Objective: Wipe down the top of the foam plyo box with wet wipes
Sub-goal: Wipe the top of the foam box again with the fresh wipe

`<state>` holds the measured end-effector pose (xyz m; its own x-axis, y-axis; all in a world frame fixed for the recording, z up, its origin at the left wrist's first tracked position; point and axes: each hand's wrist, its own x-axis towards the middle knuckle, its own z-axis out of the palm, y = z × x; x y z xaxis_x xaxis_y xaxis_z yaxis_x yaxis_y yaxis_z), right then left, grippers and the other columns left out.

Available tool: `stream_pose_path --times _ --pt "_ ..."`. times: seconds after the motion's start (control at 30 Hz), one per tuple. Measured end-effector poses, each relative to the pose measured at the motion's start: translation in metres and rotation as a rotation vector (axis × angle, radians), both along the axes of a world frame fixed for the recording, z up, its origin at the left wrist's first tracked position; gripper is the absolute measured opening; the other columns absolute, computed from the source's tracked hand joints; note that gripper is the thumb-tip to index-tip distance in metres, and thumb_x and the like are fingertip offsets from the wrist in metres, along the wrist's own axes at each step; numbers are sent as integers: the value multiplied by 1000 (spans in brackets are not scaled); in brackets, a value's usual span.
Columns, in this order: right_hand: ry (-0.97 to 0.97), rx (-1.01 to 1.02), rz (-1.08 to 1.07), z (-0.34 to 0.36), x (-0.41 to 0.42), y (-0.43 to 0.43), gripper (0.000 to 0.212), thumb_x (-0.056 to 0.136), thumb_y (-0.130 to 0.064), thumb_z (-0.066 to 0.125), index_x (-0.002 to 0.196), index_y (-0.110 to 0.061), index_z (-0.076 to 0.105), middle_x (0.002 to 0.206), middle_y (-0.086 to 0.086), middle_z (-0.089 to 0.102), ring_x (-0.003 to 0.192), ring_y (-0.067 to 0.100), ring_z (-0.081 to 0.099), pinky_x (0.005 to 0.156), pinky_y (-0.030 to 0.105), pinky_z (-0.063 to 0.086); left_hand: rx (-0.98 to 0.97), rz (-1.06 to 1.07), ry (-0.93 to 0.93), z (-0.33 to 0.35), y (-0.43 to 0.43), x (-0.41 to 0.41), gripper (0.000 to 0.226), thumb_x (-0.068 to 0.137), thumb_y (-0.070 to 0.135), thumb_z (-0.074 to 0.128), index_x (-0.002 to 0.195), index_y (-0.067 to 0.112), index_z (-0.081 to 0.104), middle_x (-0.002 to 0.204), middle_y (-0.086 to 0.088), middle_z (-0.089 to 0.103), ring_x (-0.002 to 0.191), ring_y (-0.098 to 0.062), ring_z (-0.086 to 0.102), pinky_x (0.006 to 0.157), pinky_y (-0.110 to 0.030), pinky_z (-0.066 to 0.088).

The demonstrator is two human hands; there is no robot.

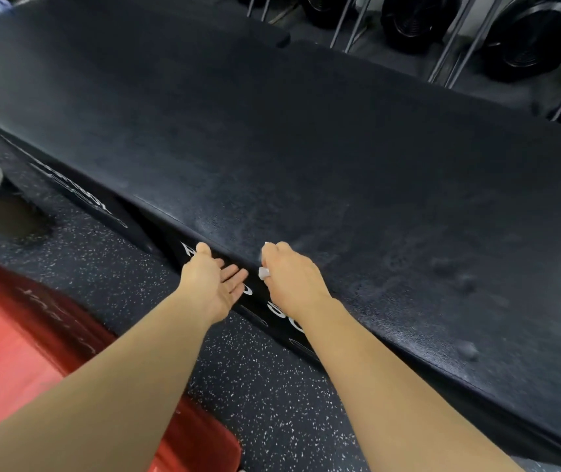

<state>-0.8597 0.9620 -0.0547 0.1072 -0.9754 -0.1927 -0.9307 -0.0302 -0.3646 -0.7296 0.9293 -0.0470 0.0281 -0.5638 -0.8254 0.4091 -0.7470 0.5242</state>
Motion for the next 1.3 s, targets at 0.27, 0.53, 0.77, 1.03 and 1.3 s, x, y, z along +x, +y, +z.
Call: stream_pose_path --times 0.27,0.53,0.77,1.03,1.3 --pt "33 89 -12 3 -50 41 15 96 -10 51 88 -18 42 91 -5 46 67 19 52 56 31 42 3 -16 55 1 0 11 66 102 53 22 143 4 41 141 -15 50 123 -28 54 93 -39 42" --pt "64 165 -51 10 -63 54 8 96 -12 48 94 -20 46 102 -5 52 80 20 59 73 36 51 -2 50 73 13 -7 22 64 102 51 24 142 4 41 142 -15 49 127 -27 51 95 -38 41" --pt "-19 95 -46 3 -9 12 8 95 -7 44 90 -13 46 99 -3 55 79 22 58 71 38 50 -5 52 76 3 -10 45 72 100 59 19 139 5 47 140 -11 52 127 -25 51 92 -37 40" --pt "-19 35 -1 -2 61 -58 8 96 -6 48 91 -12 46 98 3 51 83 27 56 68 38 44 -35 29 85 -10 -18 85 81 96 67 14 136 6 51 138 -10 55 127 -24 51 96 -37 38" --pt "16 7 103 -1 102 -101 11 95 -3 50 93 -13 47 98 3 53 79 25 57 67 38 47 -56 45 105 -14 -32 94 81 96 67 15 136 6 51 139 -11 53 128 -25 50 96 -37 39"
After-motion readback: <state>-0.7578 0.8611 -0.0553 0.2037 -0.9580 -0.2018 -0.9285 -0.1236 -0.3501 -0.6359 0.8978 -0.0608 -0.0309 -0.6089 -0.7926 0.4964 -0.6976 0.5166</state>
